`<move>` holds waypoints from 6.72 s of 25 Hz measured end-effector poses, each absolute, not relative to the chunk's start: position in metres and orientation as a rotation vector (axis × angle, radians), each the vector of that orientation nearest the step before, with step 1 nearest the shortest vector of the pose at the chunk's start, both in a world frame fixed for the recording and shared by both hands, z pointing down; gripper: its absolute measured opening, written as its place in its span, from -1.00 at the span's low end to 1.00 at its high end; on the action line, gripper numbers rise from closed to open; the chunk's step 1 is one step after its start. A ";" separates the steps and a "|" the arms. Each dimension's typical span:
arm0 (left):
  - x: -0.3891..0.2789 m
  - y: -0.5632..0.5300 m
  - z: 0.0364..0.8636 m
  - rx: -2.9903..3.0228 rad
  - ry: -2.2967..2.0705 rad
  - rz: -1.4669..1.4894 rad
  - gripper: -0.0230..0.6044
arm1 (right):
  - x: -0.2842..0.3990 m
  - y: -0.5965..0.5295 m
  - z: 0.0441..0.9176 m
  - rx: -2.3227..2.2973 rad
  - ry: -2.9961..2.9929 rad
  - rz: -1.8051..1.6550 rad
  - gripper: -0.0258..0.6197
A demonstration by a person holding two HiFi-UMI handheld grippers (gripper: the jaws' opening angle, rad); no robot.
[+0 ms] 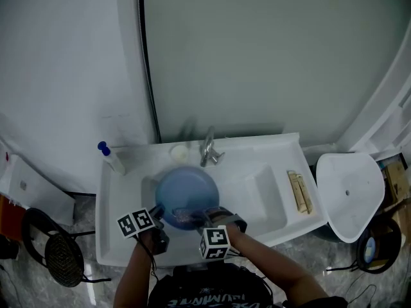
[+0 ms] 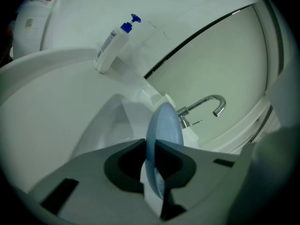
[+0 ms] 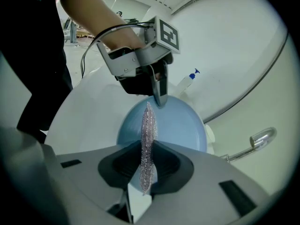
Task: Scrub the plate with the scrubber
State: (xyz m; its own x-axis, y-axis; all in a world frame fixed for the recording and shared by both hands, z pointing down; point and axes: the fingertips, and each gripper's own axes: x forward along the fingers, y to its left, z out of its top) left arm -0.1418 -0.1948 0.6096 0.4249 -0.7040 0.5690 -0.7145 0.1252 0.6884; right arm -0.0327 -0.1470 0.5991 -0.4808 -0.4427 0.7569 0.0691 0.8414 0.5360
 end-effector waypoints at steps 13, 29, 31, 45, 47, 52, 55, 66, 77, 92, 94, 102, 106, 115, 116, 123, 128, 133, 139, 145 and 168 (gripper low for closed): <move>-0.138 -0.196 0.625 1.573 -1.275 0.059 -0.80 | -0.025 -0.139 0.605 0.276 -2.035 -0.535 -0.68; -0.115 -0.173 0.619 1.650 -1.202 0.129 -0.80 | -0.034 -0.219 0.562 0.479 -1.915 -0.766 -0.68; -0.115 -0.169 0.618 1.652 -1.200 0.128 -0.80 | -0.035 -0.222 0.563 0.478 -1.908 -0.774 -0.68; -0.130 -0.161 0.617 1.611 -1.219 0.080 -0.80 | -0.016 -0.237 0.581 0.574 -1.859 -0.660 -0.68; -0.132 -0.164 0.616 1.610 -1.223 0.072 -0.80 | -0.015 -0.236 0.584 0.573 -1.857 -0.649 -0.68; -0.141 -0.171 0.615 1.591 -1.239 0.046 -0.80 | -0.015 -0.230 0.592 0.580 -1.887 -0.573 -0.68; -0.149 -0.175 0.614 1.578 -1.252 0.030 -0.80 | -0.015 -0.224 0.594 0.588 -1.913 -0.515 -0.68; -0.154 -0.190 0.612 1.574 -1.262 0.018 -0.79 | -0.010 -0.201 0.604 0.598 -1.966 -0.367 -0.68; -0.153 -0.197 0.609 1.570 -1.279 -0.006 -0.78 | -0.021 -0.167 0.608 0.545 -2.030 -0.286 -0.68; -0.164 -0.176 0.632 1.543 -1.293 0.026 -0.77 | -0.059 -0.122 0.602 0.376 -2.204 -0.115 -0.68; -0.165 -0.172 0.639 1.527 -1.294 0.040 -0.77 | -0.053 -0.128 0.599 0.421 -2.204 -0.128 -0.68; -0.162 -0.167 0.666 1.515 -1.283 0.168 -0.77 | -0.019 -0.159 0.595 0.593 -2.173 -0.041 -0.68; -0.157 -0.169 0.677 1.493 -1.267 0.172 -0.77 | -0.007 -0.165 0.600 0.637 -2.155 -0.006 -0.68; -0.144 -0.177 0.704 1.465 -1.238 0.251 -0.77 | 0.015 -0.168 0.618 0.670 -2.119 0.073 -0.68; -0.143 -0.179 0.707 1.460 -1.235 0.255 -0.77 | 0.018 -0.169 0.620 0.673 -2.115 0.079 -0.68; -0.133 -0.184 0.721 1.435 -1.211 0.266 -0.77 | 0.031 -0.181 0.630 0.686 -2.098 0.129 -0.68; -0.133 -0.180 0.738 1.394 -1.205 0.329 -0.77 | 0.030 -0.186 0.636 0.673 -2.106 0.156 -0.68; -0.130 -0.177 0.744 1.429 -1.212 0.431 -0.77 | 0.030 -0.183 0.642 0.649 -2.106 0.180 -0.68; -0.124 -0.175 0.746 1.462 -1.169 0.444 -0.58 | 0.031 -0.182 0.648 0.638 -2.102 0.192 -0.68; -0.117 -0.169 0.748 1.465 -1.143 0.435 -0.35 | 0.029 -0.181 0.647 0.648 -2.106 0.203 -0.68; -0.100 -0.144 0.654 1.807 -0.998 0.351 -0.09 | 0.006 -0.161 0.623 0.880 -2.140 0.248 -0.68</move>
